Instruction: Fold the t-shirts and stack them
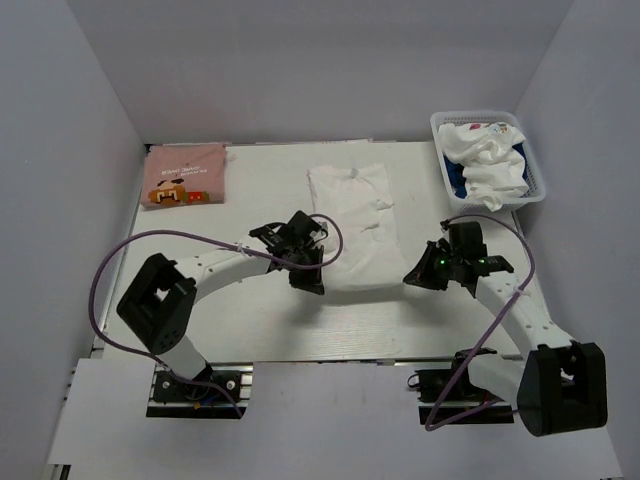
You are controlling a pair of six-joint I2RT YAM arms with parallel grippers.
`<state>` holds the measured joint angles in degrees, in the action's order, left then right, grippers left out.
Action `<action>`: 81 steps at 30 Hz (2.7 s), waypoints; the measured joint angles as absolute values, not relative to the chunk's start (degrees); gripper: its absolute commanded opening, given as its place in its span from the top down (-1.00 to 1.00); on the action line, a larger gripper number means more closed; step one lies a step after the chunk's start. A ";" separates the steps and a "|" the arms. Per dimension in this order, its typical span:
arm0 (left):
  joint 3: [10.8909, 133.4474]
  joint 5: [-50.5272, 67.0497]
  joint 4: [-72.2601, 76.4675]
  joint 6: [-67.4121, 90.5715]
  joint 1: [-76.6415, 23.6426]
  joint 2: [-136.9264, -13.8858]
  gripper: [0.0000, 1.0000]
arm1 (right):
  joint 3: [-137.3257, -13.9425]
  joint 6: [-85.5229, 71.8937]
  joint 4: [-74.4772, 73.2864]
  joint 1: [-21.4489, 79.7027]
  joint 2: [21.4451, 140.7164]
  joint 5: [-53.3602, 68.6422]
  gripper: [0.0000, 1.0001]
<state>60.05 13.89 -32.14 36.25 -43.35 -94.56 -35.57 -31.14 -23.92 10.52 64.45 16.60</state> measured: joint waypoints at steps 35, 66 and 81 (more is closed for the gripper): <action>117.78 -0.71 -42.37 29.63 -27.35 -124.86 1.00 | -98.72 -31.11 -24.23 9.43 110.28 14.50 1.00; 116.86 14.26 -23.81 28.38 -20.53 -140.35 -0.73 | -98.06 -24.73 -4.25 9.23 120.88 18.55 -0.81; 121.34 11.66 -30.04 29.47 -24.75 -143.06 1.00 | -83.00 -23.75 -3.97 8.97 111.85 15.05 -0.81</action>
